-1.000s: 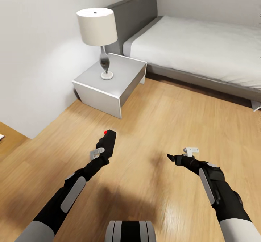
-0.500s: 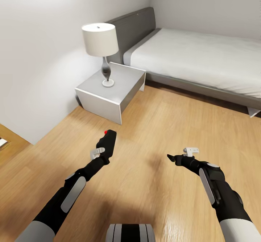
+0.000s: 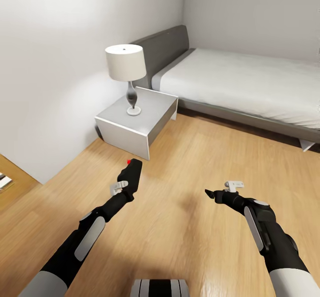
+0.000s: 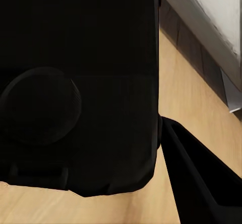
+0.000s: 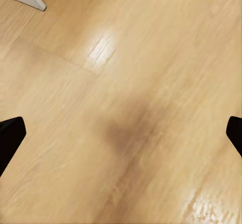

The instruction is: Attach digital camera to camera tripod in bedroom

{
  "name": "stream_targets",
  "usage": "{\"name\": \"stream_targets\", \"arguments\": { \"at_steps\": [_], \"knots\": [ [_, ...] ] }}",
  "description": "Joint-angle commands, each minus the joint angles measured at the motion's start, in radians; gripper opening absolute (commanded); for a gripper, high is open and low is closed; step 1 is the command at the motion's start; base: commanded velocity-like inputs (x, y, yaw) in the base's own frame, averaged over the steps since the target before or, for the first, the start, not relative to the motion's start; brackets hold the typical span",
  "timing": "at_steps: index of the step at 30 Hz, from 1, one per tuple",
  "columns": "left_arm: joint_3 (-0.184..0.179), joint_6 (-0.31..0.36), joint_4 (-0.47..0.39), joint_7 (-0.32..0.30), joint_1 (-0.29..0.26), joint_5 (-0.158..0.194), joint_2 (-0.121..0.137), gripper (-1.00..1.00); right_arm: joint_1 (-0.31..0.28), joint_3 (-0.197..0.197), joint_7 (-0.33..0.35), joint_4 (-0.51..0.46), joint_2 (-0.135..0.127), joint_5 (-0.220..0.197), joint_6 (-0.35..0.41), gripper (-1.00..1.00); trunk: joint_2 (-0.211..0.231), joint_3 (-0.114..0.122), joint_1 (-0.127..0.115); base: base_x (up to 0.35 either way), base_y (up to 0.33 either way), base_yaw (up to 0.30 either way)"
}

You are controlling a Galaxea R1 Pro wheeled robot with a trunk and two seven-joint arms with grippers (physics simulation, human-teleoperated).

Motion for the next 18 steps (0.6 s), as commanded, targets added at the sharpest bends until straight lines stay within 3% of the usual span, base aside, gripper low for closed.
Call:
{"name": "stream_targets", "arguments": {
  "at_steps": [1,18],
  "knots": [
    [-0.001,0.005,0.0,-0.002,0.0,0.009,0.001,-1.0,0.0,-0.002,0.0,-0.001,0.0,-0.005,0.007,1.0,0.0,0.003,-0.001,0.0,0.0,0.0],
    [-0.001,0.001,0.0,-0.002,0.0,0.008,0.001,-1.0,0.0,-0.003,0.0,0.001,-0.001,-0.004,0.009,1.0,0.004,0.069,-0.008,0.0,0.0,0.0]
  ]
}}
